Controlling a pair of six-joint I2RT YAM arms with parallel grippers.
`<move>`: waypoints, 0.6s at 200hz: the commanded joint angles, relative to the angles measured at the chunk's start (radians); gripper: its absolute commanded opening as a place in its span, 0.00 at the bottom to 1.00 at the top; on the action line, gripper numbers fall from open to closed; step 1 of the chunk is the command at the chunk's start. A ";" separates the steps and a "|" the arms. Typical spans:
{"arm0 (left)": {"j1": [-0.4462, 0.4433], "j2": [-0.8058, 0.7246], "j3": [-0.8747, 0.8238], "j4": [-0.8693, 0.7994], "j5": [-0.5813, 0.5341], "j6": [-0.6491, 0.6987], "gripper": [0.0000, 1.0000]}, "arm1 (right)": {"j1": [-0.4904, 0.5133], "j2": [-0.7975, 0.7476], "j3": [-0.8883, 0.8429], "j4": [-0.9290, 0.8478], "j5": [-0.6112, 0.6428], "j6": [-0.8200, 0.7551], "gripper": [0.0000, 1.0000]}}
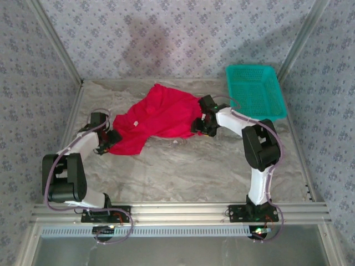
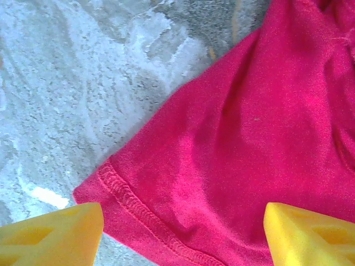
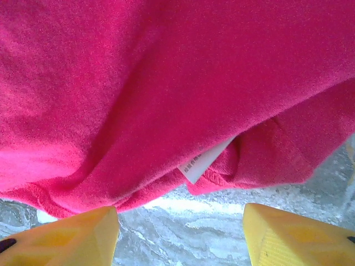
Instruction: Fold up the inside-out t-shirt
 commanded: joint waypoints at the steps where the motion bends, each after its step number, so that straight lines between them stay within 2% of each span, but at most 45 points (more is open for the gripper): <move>1: 0.017 0.040 -0.028 0.021 -0.035 0.006 0.76 | -0.013 0.024 0.038 0.021 -0.017 0.048 0.63; 22: 0.023 0.094 -0.031 0.065 -0.005 -0.004 0.74 | -0.019 0.049 0.061 0.031 -0.011 0.079 0.61; 38: 0.024 0.129 -0.024 0.087 0.012 -0.006 0.69 | -0.021 0.070 0.087 0.028 -0.006 0.092 0.60; 73: 0.027 0.154 -0.006 0.091 0.025 -0.005 0.45 | -0.028 0.126 0.167 -0.010 0.021 0.101 0.54; 89: 0.030 0.143 -0.002 0.082 0.025 -0.005 0.26 | -0.034 0.156 0.206 -0.034 0.030 0.099 0.44; 107: 0.035 0.124 0.007 0.066 0.026 -0.010 0.02 | -0.038 0.166 0.239 -0.077 0.039 0.092 0.19; 115: 0.034 0.112 0.019 0.045 0.025 -0.012 0.00 | -0.037 0.159 0.253 -0.095 0.048 0.084 0.09; 120: 0.034 0.102 0.027 0.031 0.026 -0.012 0.00 | -0.036 0.153 0.261 -0.109 0.053 0.079 0.06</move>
